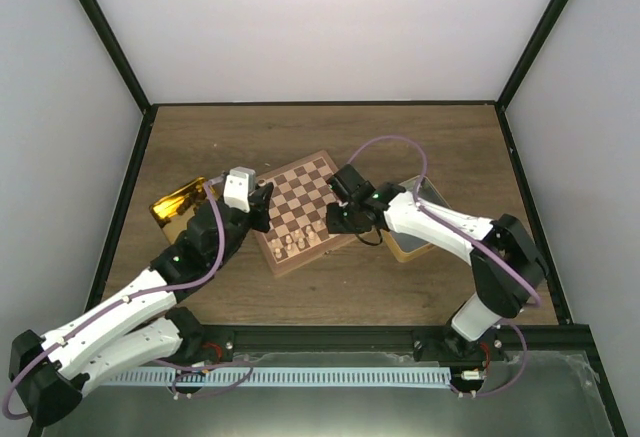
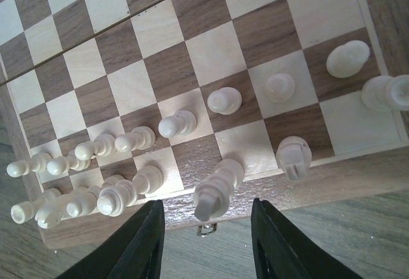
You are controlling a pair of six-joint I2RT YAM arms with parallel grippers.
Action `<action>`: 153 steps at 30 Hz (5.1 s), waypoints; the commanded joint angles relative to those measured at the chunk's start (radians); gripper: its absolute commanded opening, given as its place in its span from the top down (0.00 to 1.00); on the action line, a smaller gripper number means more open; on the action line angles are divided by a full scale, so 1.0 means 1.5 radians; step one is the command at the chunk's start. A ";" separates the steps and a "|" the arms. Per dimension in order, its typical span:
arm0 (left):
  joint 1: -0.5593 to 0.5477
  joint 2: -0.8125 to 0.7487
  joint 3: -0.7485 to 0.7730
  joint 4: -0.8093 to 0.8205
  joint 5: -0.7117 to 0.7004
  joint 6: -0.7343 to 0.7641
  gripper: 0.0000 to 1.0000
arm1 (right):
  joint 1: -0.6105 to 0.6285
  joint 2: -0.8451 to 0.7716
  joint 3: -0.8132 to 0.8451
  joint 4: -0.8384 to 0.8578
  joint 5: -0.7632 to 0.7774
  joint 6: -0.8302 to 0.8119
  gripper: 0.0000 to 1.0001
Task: Set up the chess pieces on the board
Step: Adjust the chess piece on the chessboard, then place the chess piece on the chessboard.
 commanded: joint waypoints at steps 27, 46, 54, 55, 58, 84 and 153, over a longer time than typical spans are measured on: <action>0.005 -0.001 0.018 -0.009 0.001 -0.008 0.93 | 0.006 0.056 0.025 0.066 -0.052 -0.034 0.86; 0.006 -0.001 0.015 -0.003 0.016 -0.008 0.93 | 0.014 0.047 0.044 0.054 -0.044 -0.031 0.61; 0.006 0.009 0.019 0.024 0.124 0.035 0.93 | 0.000 -0.056 0.078 0.043 -0.050 -0.030 0.47; 0.006 0.009 0.022 0.025 0.147 0.043 0.93 | -0.008 -0.071 0.077 0.049 -0.071 -0.036 0.46; 0.006 0.009 0.033 0.026 0.224 0.072 0.93 | -0.040 -0.124 0.062 0.090 -0.171 -0.069 0.43; 0.006 0.127 0.209 -0.199 0.405 0.270 0.94 | -0.061 -0.208 0.103 0.075 -0.429 -0.207 0.50; 0.098 0.124 0.099 0.449 0.473 -0.679 0.28 | -0.123 -0.403 -0.187 0.779 -0.394 0.179 0.92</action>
